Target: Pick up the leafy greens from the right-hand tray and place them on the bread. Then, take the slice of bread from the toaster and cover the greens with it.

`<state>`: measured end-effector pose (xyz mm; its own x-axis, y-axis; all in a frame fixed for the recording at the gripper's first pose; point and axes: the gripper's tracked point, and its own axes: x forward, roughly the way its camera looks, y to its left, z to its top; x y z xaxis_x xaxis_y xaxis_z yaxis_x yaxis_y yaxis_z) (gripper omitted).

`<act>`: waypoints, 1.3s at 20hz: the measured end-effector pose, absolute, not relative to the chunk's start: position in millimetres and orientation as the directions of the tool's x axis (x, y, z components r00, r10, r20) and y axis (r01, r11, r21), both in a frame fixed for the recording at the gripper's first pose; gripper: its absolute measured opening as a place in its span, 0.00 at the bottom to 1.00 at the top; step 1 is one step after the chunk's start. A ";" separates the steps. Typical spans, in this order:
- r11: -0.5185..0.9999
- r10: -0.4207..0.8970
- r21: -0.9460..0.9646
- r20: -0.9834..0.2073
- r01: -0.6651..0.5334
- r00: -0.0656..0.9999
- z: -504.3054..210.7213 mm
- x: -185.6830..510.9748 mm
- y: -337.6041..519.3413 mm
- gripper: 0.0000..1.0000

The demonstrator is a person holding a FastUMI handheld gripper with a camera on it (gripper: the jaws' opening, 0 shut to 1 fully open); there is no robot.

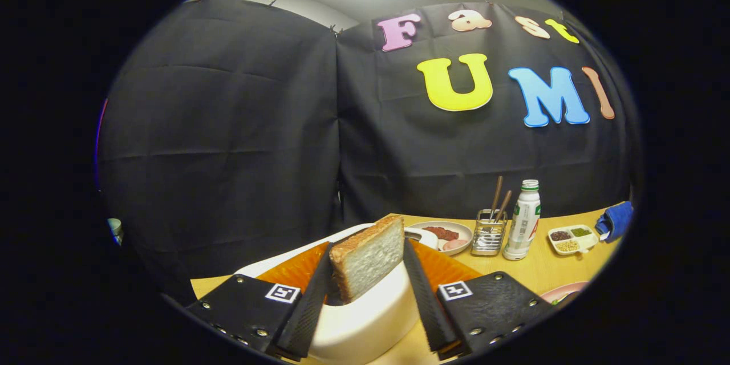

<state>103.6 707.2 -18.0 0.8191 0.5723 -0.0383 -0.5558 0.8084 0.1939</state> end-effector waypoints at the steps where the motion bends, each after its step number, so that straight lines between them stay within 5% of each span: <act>1: 0.796 0.590 0.202 -0.045 -0.571 0.806 -18.8 99.9 710.9 0.54; 2: 0.790 0.598 0.205 -0.047 -0.578 0.800 -20.2 97.7 710.2 0.34; 4: 0.781 0.606 0.229 -0.047 -0.582 0.794 -19.8 94.9 709.9 0.13; 15: 0.676 0.627 0.387 0.147 -0.628 0.765 57.5 70.7 654.1 0.12; 26: 0.851 0.454 0.296 0.000 -0.433 0.891 -12.2 75.1 492.2 0.12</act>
<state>75.1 492.2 -12.2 0.8912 0.4536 0.0002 -0.4334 0.8513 0.2959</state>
